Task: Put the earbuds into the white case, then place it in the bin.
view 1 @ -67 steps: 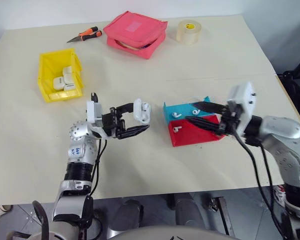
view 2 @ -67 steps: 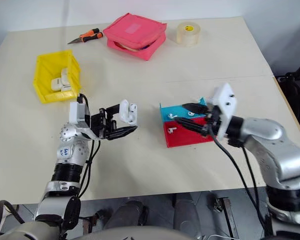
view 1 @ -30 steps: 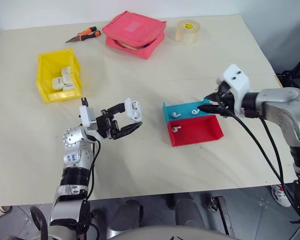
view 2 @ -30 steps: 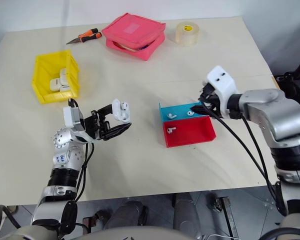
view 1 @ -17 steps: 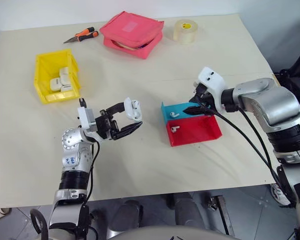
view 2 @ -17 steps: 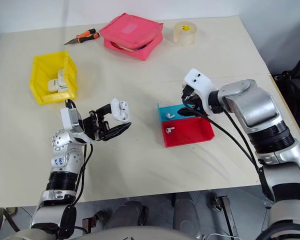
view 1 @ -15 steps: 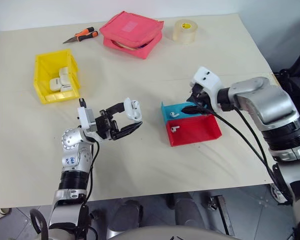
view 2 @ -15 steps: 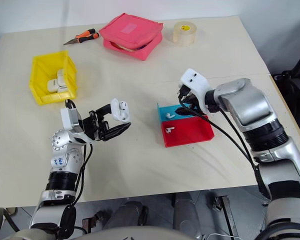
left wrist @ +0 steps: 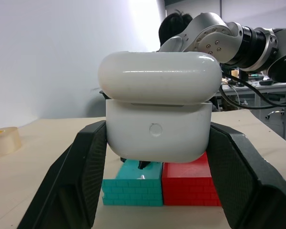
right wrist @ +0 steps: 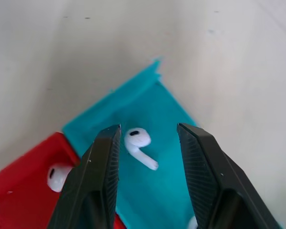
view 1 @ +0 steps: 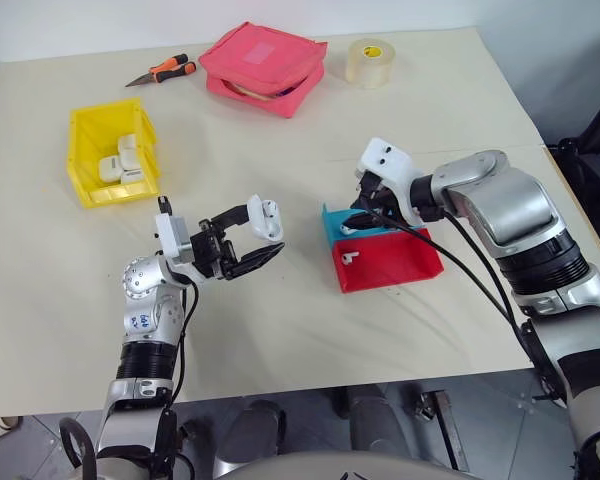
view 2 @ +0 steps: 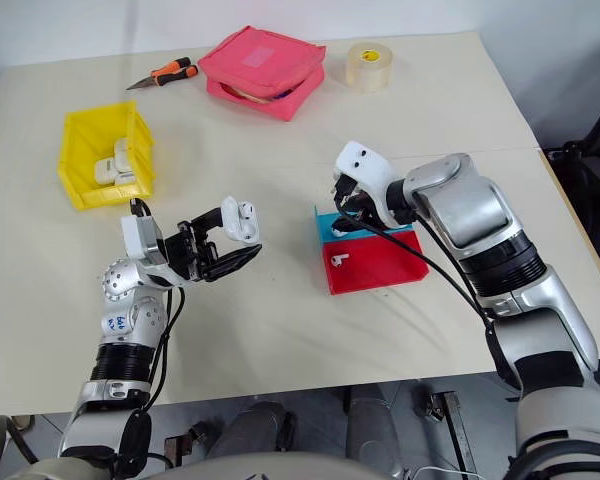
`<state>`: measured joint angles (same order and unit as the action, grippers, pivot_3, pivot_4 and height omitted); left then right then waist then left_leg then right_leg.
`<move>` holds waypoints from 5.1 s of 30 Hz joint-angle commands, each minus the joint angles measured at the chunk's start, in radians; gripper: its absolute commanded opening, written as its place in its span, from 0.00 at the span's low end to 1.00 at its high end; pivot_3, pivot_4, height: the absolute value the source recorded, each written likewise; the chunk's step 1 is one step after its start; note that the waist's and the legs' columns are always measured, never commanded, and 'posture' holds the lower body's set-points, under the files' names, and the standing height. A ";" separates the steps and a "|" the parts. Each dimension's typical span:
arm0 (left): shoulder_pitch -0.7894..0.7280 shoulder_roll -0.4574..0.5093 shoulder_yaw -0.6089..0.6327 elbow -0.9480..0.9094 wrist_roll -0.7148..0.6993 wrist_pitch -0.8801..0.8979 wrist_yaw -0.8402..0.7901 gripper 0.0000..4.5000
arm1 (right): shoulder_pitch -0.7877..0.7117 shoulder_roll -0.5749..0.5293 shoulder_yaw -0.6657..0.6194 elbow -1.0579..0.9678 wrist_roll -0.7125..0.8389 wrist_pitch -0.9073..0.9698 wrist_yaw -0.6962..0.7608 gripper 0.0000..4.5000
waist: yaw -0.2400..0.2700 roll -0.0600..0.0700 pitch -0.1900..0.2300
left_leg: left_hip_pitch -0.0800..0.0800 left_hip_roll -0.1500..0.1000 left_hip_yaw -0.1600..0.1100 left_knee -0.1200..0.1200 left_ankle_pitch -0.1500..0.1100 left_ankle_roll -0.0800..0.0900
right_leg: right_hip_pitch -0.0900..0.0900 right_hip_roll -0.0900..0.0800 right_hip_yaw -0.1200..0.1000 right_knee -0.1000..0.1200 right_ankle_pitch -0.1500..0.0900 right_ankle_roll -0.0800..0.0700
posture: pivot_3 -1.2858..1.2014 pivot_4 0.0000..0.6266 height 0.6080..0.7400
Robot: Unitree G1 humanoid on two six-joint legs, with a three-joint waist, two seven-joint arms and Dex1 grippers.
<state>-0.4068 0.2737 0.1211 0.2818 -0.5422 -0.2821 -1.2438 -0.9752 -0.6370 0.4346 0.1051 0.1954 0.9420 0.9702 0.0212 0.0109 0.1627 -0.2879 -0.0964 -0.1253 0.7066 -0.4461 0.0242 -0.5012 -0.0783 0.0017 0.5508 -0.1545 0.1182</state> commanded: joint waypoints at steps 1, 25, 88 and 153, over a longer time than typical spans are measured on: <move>0.008 0.005 0.000 -0.031 -0.003 -0.008 0.005 0.61 | -0.037 0.014 0.010 0.006 -0.020 0.000 0.019 0.43 | -0.001 0.000 0.000 | 0.000 0.000 0.000 0.000 0.000 0.000 | 0.000 0.000 0.000 0.000 0.000 0.000 | 0.52 0.24 1.00; 0.064 0.019 0.002 -0.099 -0.007 -0.004 0.043 0.61 | -0.083 0.078 0.094 0.171 -0.150 -0.089 0.118 0.43 | -0.003 0.000 0.000 | 0.000 0.000 0.000 0.001 0.000 -0.001 | -0.001 0.000 -0.001 0.001 0.000 -0.001 | 0.52 0.24 1.00; -0.080 -0.010 -0.036 0.052 -0.018 0.049 -0.109 0.61 | 0.404 0.327 -0.590 -0.689 0.620 0.109 -0.273 0.10 | 0.001 0.000 0.000 | 0.000 0.001 -0.001 0.003 -0.001 -0.001 | 0.000 0.000 -0.007 0.002 0.000 -0.003 | 0.52 0.24 1.00; -0.117 -0.023 -0.026 -0.032 -0.055 0.136 -0.097 0.61 | 0.514 0.147 -0.305 -0.447 0.459 -0.307 -0.184 0.10 | 0.002 0.000 0.000 | 0.001 0.001 -0.001 0.003 -0.002 0.000 | 0.001 -0.001 -0.008 0.002 0.000 -0.003 | 0.52 0.24 1.00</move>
<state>-0.5056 0.2484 0.0651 0.3049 -0.5529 -0.1127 -1.3186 -0.4689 -0.4566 0.1237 -0.3807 0.7026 0.6003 0.7972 0.0231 0.0114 0.1625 -0.2871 -0.0949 -0.1259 0.7099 -0.4479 0.0239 -0.4998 -0.0790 -0.0064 0.5526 -0.1546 0.1155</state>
